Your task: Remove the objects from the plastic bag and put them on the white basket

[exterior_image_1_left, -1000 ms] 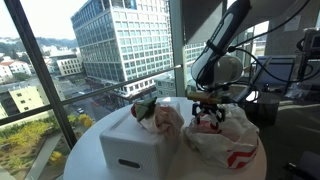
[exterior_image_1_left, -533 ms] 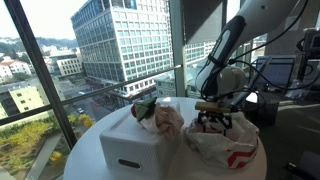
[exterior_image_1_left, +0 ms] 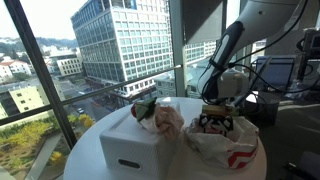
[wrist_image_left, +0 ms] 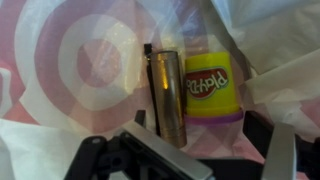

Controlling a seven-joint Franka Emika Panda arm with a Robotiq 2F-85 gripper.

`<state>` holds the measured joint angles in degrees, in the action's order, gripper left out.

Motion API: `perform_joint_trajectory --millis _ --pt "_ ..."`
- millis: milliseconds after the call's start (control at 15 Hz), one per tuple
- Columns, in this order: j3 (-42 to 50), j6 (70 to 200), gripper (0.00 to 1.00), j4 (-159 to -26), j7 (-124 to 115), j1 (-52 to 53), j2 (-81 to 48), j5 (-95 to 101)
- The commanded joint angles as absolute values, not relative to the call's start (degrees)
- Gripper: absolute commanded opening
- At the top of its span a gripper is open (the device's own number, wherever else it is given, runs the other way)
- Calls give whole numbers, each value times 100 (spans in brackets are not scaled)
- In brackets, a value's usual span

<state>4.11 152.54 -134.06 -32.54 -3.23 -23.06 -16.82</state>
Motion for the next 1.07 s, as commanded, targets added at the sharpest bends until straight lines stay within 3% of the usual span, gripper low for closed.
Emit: perform_joint_trajectory --millis 0,133,200,267,400,733,1000 --pt "-49 15572 100 -13403 -2217 -664 -2488 -2507" --pt "-131 15668 100 -13398 -1839 -720 -2602 -2685" --pt "-154 15736 75 -13400 -1700 -740 -2646 -2727" --pt "-87 15821 73 -13420 -1670 -689 -2680 -2642" --pt "-10 15866 57 -13503 -1703 -646 -2597 -2573" --pt "141 15386 44 -13696 -1998 -602 -2109 -2554" --pt "393 14190 43 -13825 -2322 -618 -1267 -2452"
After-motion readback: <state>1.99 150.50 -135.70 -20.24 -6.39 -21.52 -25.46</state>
